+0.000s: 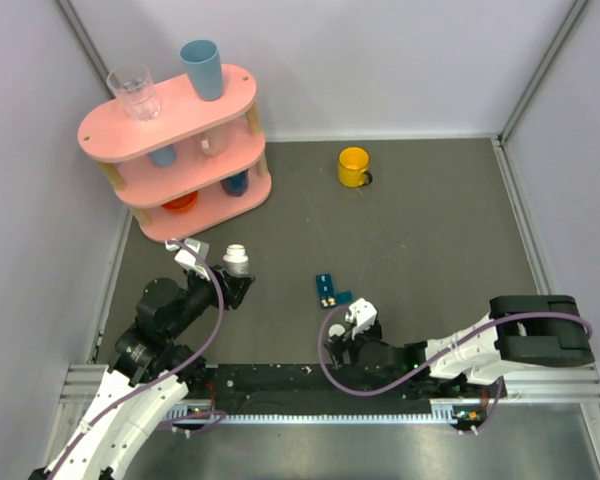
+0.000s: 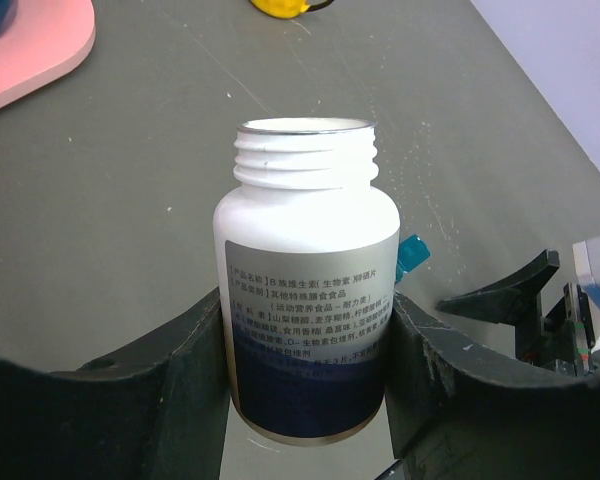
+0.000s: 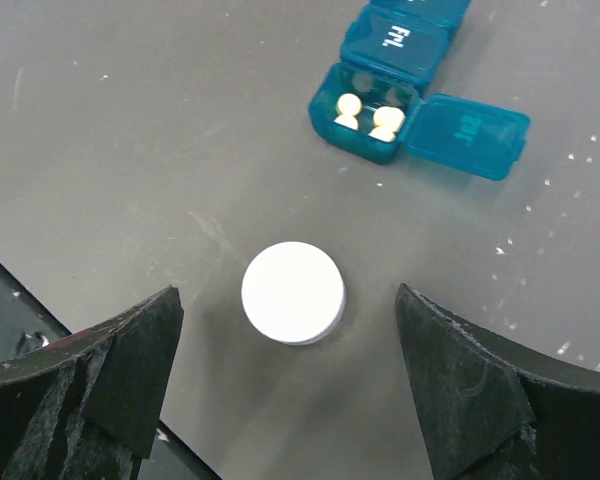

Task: Sort the pills into containers
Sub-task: Pick up the lid of the pill bottle at the center of the board.

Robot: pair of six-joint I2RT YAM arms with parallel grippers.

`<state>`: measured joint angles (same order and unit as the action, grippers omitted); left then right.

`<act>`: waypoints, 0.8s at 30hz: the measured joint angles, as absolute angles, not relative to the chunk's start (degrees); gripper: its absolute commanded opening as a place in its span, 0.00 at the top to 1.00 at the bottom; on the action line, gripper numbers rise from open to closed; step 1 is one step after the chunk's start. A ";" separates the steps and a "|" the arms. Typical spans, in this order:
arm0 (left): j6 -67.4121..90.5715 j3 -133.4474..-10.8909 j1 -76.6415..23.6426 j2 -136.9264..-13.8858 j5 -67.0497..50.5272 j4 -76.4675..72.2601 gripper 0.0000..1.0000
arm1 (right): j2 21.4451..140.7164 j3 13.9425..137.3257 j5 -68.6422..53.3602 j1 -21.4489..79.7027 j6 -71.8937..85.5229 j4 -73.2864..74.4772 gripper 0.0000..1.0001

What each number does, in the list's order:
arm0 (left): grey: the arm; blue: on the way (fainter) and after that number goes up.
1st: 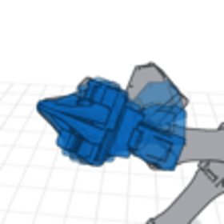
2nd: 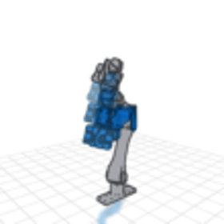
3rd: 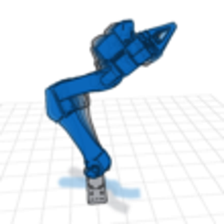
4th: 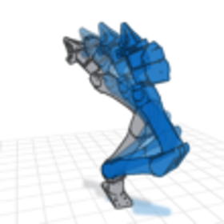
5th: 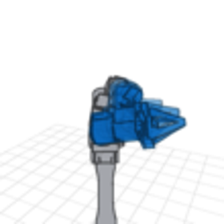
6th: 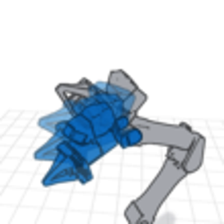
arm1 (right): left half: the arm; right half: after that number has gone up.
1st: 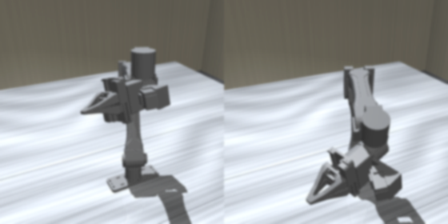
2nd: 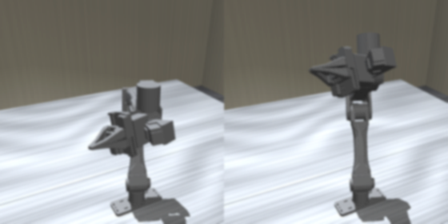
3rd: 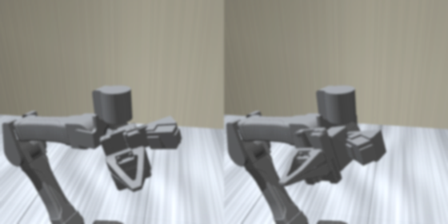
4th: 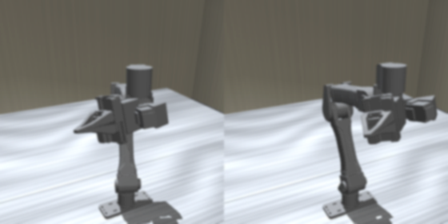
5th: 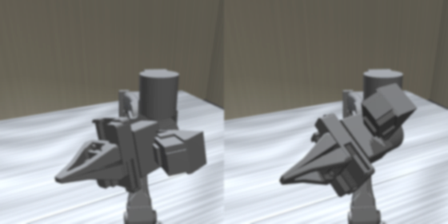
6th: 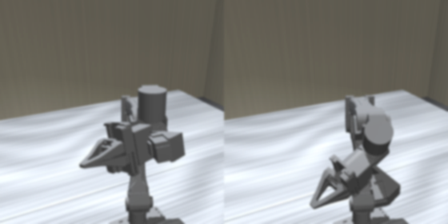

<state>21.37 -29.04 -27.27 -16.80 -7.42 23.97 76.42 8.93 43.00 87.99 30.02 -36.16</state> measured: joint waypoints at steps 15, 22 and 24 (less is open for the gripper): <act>21.37 -28.77 -27.27 -15.73 -6.98 23.99 1.00 | 79.50 15.16 41.17 88.01 34.00 -29.02 0.28; 21.37 -28.69 -27.27 -15.18 -6.98 23.99 1.00 | 81.21 18.92 43.79 88.47 37.01 -22.28 0.33; 21.37 -28.69 -27.27 -14.98 -6.96 23.97 1.00 | 81.93 20.14 44.64 88.73 37.76 -19.99 0.34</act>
<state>21.37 -28.69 -27.27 -14.98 -6.96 23.97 81.93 20.14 44.64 88.73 37.76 -19.99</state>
